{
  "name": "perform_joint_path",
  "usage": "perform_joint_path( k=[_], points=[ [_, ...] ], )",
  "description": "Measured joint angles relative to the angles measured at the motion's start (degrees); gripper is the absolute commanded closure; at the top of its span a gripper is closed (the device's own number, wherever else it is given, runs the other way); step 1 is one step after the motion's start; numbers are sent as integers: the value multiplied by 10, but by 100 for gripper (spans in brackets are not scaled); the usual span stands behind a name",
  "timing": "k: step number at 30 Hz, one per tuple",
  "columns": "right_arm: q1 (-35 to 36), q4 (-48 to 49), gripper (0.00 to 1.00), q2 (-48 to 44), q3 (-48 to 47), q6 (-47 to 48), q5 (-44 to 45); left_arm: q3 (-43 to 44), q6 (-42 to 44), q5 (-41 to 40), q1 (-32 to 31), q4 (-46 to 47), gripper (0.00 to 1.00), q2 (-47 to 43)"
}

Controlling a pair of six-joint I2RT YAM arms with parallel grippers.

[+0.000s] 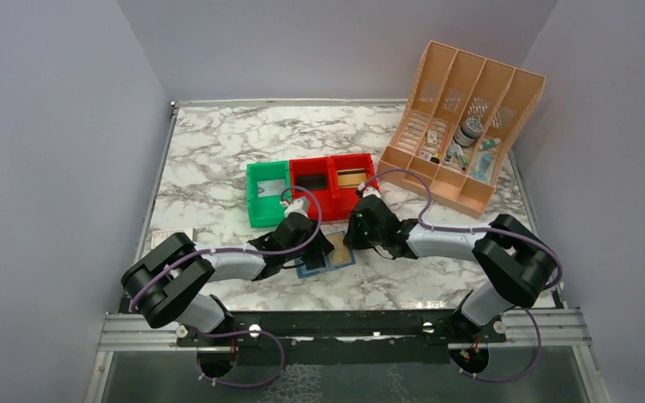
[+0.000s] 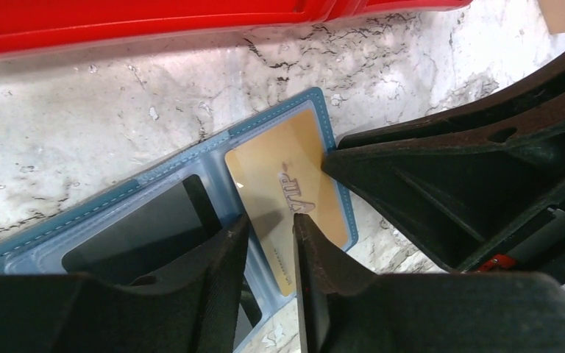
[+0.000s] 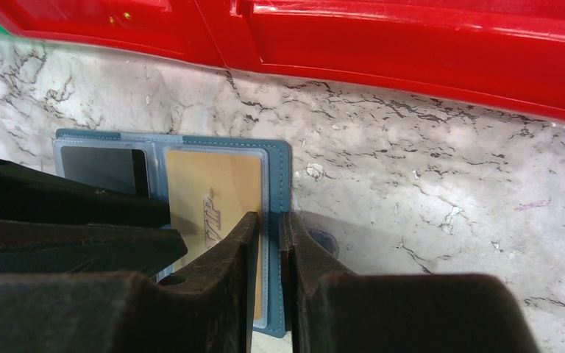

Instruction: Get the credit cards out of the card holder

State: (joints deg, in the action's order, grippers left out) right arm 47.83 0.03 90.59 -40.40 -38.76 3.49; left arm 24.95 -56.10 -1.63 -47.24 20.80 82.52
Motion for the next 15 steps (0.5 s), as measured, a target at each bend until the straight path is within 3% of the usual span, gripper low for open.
perform_joint_path(
  k=[15],
  points=[
    [-16,129,91,-8,72,-61,-31,-10,-14,1,3,23,72,0]
  ],
)
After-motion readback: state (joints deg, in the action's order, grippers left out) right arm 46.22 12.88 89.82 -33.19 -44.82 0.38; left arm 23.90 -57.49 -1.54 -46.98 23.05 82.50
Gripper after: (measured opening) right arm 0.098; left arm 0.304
